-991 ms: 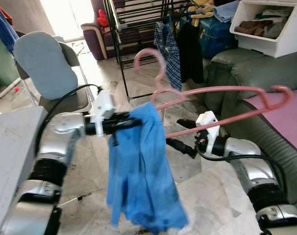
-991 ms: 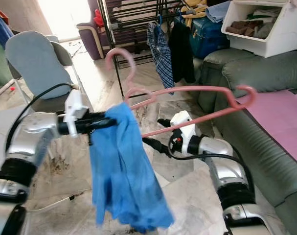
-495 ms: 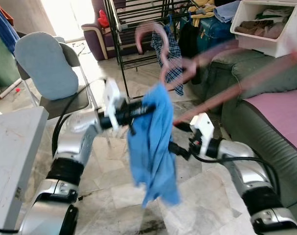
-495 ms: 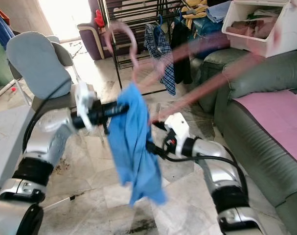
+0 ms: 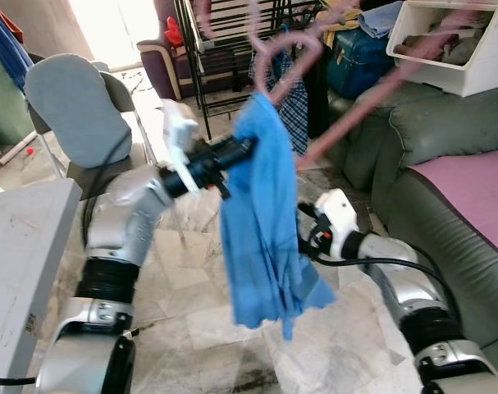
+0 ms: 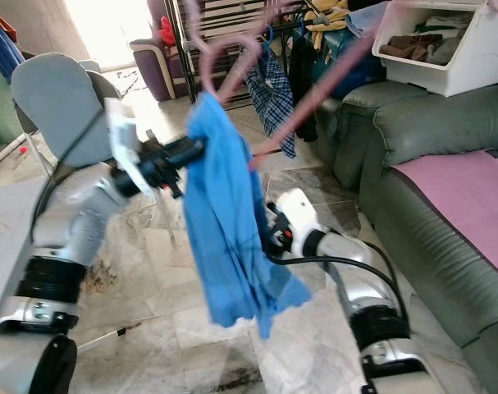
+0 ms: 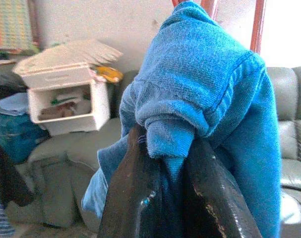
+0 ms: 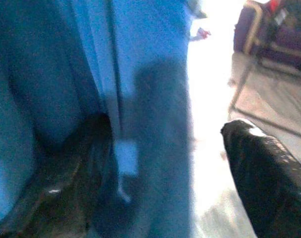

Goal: Hang hanger

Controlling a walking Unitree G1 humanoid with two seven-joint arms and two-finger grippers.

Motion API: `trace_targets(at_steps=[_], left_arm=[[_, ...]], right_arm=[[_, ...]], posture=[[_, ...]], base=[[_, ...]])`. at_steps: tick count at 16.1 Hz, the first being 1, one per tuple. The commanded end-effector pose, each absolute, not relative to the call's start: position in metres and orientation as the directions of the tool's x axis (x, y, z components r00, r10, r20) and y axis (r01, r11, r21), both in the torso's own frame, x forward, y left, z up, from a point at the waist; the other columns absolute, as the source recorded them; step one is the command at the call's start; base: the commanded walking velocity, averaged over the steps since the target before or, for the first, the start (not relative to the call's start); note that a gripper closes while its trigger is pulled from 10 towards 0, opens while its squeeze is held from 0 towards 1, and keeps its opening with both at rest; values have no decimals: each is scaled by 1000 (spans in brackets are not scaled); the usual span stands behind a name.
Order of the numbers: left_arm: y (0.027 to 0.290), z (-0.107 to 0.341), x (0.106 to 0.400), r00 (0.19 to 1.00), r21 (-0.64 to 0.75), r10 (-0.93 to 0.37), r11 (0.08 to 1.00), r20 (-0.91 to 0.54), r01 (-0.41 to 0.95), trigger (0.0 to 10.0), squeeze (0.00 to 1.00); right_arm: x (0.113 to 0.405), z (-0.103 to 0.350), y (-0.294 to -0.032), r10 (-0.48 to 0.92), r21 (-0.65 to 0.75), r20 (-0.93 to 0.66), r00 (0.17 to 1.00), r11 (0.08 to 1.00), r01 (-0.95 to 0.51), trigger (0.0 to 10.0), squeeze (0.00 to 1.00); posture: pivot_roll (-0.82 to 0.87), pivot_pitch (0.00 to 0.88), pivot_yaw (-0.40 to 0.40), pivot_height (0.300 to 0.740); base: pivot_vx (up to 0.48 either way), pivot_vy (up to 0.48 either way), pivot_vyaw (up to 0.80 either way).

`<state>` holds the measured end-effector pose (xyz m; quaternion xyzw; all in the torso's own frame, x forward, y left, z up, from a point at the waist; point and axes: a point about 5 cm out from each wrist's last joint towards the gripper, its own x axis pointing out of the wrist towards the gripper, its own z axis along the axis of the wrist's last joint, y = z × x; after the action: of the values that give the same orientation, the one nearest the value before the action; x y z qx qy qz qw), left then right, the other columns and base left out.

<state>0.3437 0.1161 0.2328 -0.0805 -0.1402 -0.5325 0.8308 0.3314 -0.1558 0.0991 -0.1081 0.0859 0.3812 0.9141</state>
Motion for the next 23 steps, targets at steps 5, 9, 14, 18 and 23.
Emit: trace_targets(at_steps=[5,9,14,18,23], left_arm=[[133,261,347,423,62,-821,480,383,875,0,0],[143,256,347,454,60,-812,507,366,860,0,0],[137,239,338,406,42,-864,437,298,898,0,0],[127,218,330,366,25,-901,382,234,924,0,0],[114,222,327,317,42,-917,336,240,941,0,0]], right_arm=[[323,73,-186,566,-137,-376,734,749,-648,0,0],[321,66,-217,441,-178,-458,772,805,-565,0,0],[340,112,-207,562,-37,-167,810,817,-575,10000,1000],[338,134,-197,727,-13,-113,677,680,-733,10000,1000],[334,140,-184,822,41,-103,561,567,-823,10000,1000]], posture=[[-135,0,109,736],[-142,0,109,736],[-138,0,103,736],[-143,0,108,736],[-142,0,113,736]], base=[[0,0,0],[0,0,0],[0,0,0],[0,0,0],[0,0,0]])
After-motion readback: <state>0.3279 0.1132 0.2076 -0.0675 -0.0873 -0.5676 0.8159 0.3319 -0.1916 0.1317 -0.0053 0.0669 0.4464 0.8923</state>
